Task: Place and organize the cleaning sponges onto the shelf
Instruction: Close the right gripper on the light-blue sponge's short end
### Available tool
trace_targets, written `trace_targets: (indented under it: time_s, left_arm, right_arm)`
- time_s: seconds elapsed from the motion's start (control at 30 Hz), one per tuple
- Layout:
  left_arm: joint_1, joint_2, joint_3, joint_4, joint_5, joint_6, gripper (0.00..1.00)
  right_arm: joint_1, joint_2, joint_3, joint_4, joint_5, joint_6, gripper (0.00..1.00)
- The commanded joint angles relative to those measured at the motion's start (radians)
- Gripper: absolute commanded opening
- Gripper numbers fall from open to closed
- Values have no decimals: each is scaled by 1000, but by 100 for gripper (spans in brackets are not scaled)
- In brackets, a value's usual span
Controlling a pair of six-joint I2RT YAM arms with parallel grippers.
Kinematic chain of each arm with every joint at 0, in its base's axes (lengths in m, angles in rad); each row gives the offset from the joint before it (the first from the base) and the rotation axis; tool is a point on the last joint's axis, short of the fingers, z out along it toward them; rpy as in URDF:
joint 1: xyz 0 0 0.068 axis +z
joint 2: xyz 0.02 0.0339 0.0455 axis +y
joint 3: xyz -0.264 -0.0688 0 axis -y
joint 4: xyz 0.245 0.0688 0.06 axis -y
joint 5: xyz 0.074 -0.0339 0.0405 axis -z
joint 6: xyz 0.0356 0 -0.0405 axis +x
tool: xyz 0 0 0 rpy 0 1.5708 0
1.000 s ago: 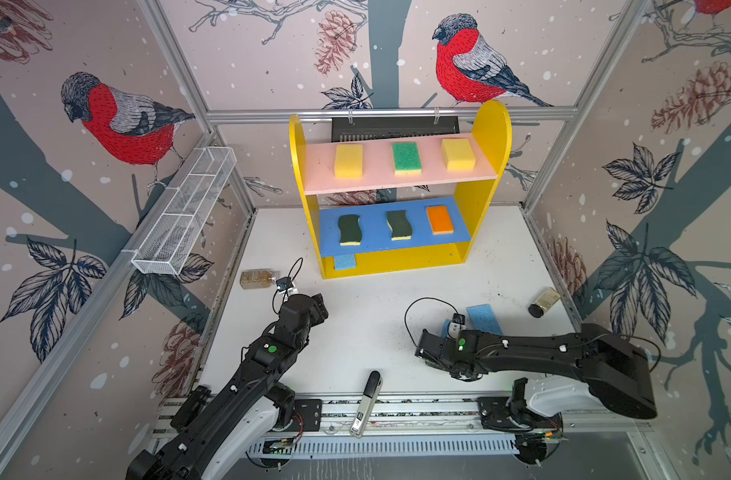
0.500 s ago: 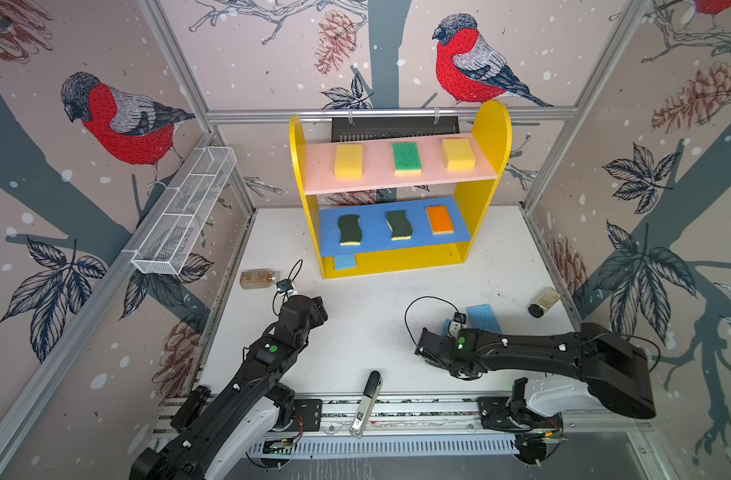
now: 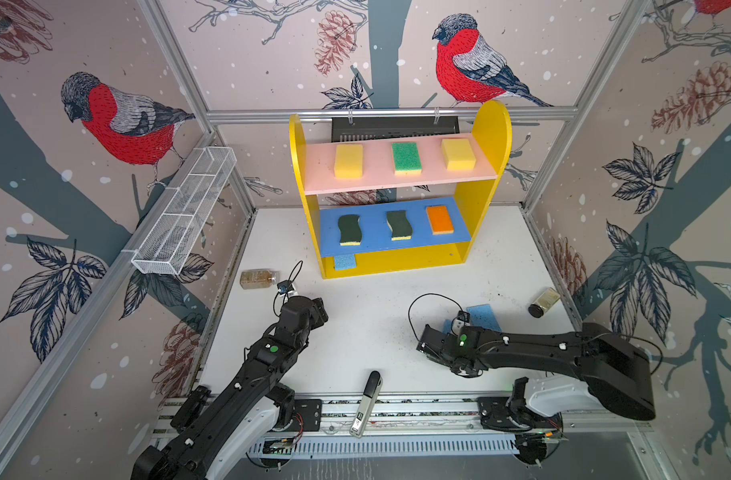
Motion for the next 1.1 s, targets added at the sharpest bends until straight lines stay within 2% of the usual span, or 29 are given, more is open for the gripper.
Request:
trace_targets:
  time_s: [0.0,0.13,0.4,0.7,0.87,1.07]
  left_arm:
    - [2,-10,0,17,12,3,74]
    - [2,-25,6,6,16,-1,74]
    - [3,-39,6,-13,10,-17,74]
    - [3,-51,20,-33,-4,-35,74]
    - [3,-68,22,-40,-7,-52,74]
    - [3,-83,17,-50,-19,-65,74]
  right_arm:
    - [0,5,-12,6,5,-1,90]
    - [4,9,-24,13,-8,-19,81]
    - [8,-11,-42,11,-14,-84,72]
    - [18,-1,-30,88,-37,-310,66]
    - [37,-2,24,100,7,-396,65]
    - [9,-42,74,185,37,-555,65]
